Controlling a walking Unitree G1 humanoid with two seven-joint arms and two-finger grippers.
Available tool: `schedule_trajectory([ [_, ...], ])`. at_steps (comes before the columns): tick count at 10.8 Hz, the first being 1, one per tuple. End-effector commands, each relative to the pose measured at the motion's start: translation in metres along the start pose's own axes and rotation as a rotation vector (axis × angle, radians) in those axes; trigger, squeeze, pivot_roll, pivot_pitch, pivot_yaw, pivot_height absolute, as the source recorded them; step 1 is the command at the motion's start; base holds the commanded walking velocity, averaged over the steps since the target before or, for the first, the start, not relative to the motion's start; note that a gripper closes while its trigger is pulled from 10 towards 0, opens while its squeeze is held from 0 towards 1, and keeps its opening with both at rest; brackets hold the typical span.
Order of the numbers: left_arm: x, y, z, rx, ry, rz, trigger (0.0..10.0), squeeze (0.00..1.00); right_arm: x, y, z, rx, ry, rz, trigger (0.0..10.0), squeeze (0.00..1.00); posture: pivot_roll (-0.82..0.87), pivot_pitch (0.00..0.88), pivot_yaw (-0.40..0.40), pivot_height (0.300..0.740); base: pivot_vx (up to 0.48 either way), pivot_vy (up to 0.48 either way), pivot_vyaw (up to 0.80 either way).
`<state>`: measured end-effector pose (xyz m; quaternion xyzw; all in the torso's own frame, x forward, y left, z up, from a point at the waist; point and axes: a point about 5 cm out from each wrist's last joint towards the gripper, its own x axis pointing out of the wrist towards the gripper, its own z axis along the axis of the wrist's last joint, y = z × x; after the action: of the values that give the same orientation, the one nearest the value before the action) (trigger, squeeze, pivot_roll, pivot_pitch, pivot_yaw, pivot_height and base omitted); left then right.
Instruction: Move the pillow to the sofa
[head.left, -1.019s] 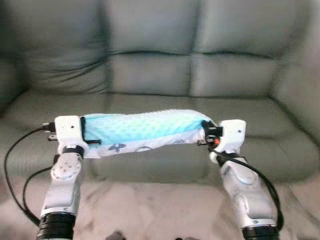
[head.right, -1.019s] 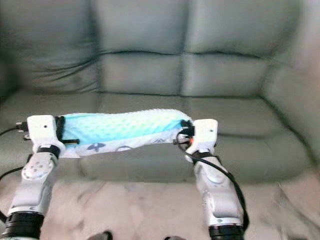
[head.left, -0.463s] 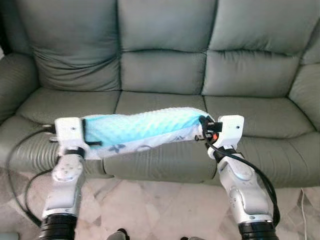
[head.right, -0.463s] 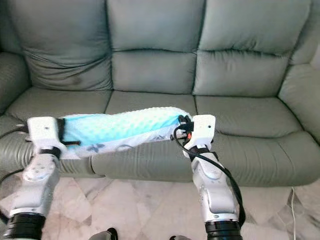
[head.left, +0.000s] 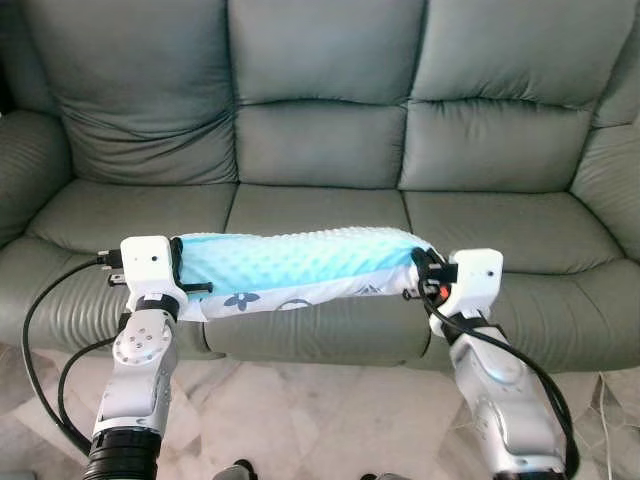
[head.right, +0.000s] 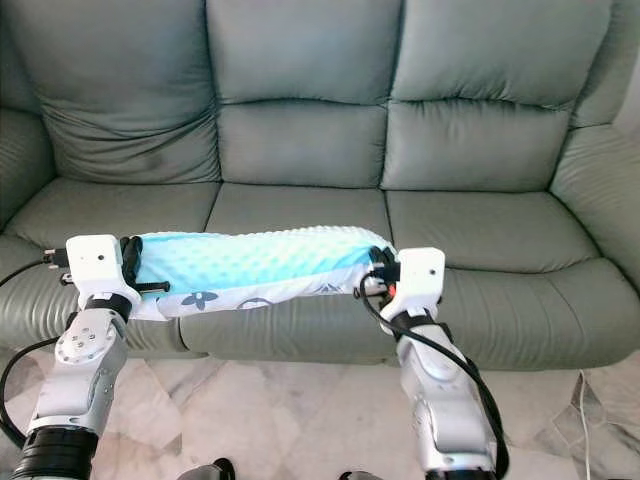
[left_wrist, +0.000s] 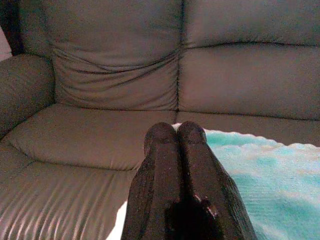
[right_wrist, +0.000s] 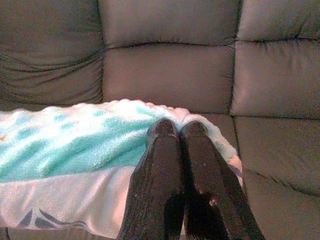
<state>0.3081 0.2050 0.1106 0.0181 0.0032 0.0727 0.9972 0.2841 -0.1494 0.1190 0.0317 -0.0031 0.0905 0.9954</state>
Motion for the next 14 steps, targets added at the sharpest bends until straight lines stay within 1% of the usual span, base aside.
schedule_trajectory([
  [1, 0.001, 0.001, 0.002, -0.003, -0.013, 0.001, 10.0, 0.0, -0.002, -0.002, 0.009, -0.014, -0.031, -0.003, 10.0, 0.0, -0.14, 0.13, -0.017, 0.74, 0.315, 0.0, 0.0],
  [5, 0.001, 0.0, 0.001, -0.006, -0.013, -0.007, 10.0, 0.0, -0.008, -0.003, 0.005, -0.022, -0.014, 0.006, 10.0, 0.0, -0.14, 0.131, -0.016, 0.74, 0.473, 0.0, 0.0],
  [6, 0.001, 0.0, 0.001, -0.019, -0.011, -0.009, 10.0, 0.0, -0.009, -0.003, 0.005, -0.022, -0.013, 0.007, 10.0, 0.0, -0.14, 0.131, -0.016, 0.74, 0.472, 0.0, 0.0],
  [10, 0.001, 0.0, 0.0, -0.02, -0.007, -0.005, 10.0, 0.0, -0.011, -0.003, 0.004, -0.024, -0.001, 0.014, 10.0, 0.0, -0.14, 0.133, -0.016, 0.74, 0.472, 0.0, 0.0],
  [12, 0.001, 0.0, 0.001, -0.032, -0.013, 0.005, 10.0, 0.0, -0.012, -0.004, 0.002, -0.027, 0.011, 0.018, 10.0, 0.0, -0.14, 0.133, -0.015, 0.74, 0.0, 0.0, 0.0],
  [14, 0.002, 0.004, 0.001, -0.002, -0.015, 0.032, 10.0, 0.0, -0.014, -0.004, 0.0, -0.025, 0.02, 0.021, 10.0, 0.0, -0.14, 0.133, -0.013, 0.74, 0.0, 0.0, 0.0],
])
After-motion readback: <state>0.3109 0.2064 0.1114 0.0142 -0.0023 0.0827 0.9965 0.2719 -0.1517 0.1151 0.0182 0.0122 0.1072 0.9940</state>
